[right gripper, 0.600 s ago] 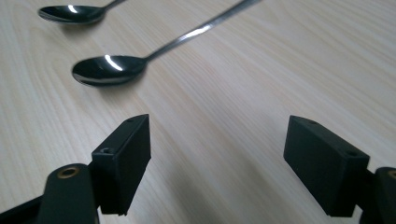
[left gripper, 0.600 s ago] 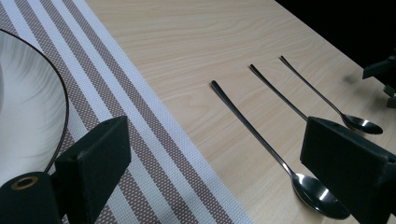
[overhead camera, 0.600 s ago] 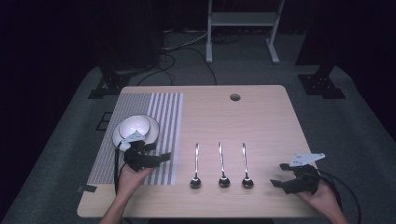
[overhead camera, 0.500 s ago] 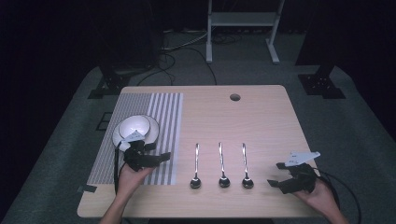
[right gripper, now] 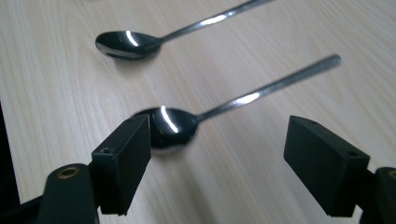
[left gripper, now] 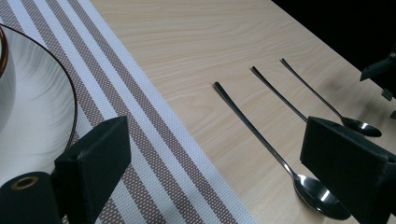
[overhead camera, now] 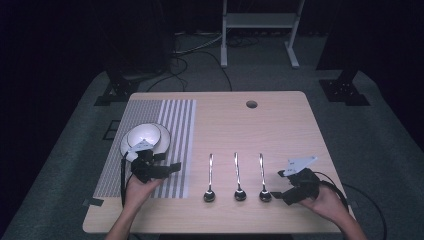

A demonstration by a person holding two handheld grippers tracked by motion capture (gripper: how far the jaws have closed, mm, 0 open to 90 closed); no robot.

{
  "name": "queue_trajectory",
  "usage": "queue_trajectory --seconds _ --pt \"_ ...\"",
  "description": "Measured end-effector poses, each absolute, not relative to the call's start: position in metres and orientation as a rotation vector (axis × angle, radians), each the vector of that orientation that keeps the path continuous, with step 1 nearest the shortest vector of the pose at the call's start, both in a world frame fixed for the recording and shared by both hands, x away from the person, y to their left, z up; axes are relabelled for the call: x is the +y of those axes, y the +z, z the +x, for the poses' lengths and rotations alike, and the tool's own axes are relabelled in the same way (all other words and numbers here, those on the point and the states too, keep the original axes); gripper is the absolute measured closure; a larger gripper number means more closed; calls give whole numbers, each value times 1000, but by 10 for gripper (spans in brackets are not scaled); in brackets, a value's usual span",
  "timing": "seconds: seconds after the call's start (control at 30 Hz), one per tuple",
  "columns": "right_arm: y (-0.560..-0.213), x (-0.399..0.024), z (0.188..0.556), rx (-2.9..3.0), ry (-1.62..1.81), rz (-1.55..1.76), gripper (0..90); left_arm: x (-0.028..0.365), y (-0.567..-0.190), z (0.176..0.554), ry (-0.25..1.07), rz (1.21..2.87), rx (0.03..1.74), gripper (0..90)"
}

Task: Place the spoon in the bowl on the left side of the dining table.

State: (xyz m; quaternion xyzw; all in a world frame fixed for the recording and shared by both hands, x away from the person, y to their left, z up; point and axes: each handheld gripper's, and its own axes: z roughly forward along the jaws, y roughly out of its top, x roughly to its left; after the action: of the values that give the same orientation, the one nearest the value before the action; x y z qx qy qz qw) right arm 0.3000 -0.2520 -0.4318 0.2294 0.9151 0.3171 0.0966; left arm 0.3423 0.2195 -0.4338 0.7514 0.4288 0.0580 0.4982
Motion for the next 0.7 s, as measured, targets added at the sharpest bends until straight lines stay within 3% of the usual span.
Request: queue_trajectory --seconds 0.7 --pt "-421 -175 318 2823 809 379 227 221 -436 344 118 1817 1044 76"
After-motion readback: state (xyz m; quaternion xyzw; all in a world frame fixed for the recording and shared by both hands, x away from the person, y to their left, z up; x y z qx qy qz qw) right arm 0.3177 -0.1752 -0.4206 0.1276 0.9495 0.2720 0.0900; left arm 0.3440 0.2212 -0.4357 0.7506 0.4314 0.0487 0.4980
